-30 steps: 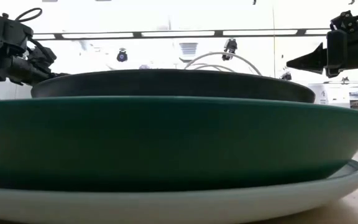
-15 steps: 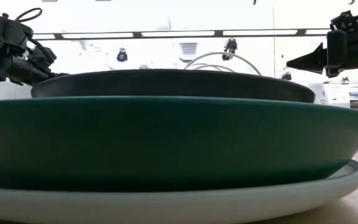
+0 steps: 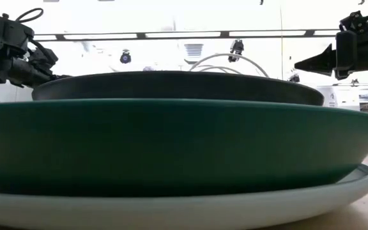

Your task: Sort dishes

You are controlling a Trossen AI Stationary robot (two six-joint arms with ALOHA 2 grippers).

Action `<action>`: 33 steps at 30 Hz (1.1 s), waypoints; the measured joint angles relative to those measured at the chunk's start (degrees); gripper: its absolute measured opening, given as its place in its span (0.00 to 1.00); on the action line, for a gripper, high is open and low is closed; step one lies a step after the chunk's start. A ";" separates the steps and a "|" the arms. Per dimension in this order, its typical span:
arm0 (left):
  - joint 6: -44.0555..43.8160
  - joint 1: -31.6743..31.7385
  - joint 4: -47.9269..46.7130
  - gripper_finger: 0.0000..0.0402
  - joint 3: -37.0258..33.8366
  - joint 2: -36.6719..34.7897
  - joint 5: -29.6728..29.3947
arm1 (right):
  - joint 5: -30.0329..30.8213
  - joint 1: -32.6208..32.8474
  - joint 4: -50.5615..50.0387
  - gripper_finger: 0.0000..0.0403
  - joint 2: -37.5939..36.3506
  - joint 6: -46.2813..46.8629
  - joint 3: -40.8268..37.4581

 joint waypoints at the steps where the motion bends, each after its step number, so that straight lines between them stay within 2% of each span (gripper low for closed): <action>1: 0.00 0.00 -0.01 0.00 0.00 -0.01 0.00 | 0.00 0.00 0.01 0.00 0.00 0.02 0.00; 23: -0.44 -0.01 0.02 0.00 -0.01 0.00 0.00 | 0.00 0.00 0.00 0.00 0.00 0.00 0.00; 27: -7.68 0.01 0.15 0.00 0.00 0.00 0.01 | 0.00 0.00 -0.01 0.00 0.01 0.31 0.00; 33: -19.52 0.01 1.76 0.00 0.02 -0.71 1.75 | 0.00 0.00 1.35 0.00 0.01 8.89 0.01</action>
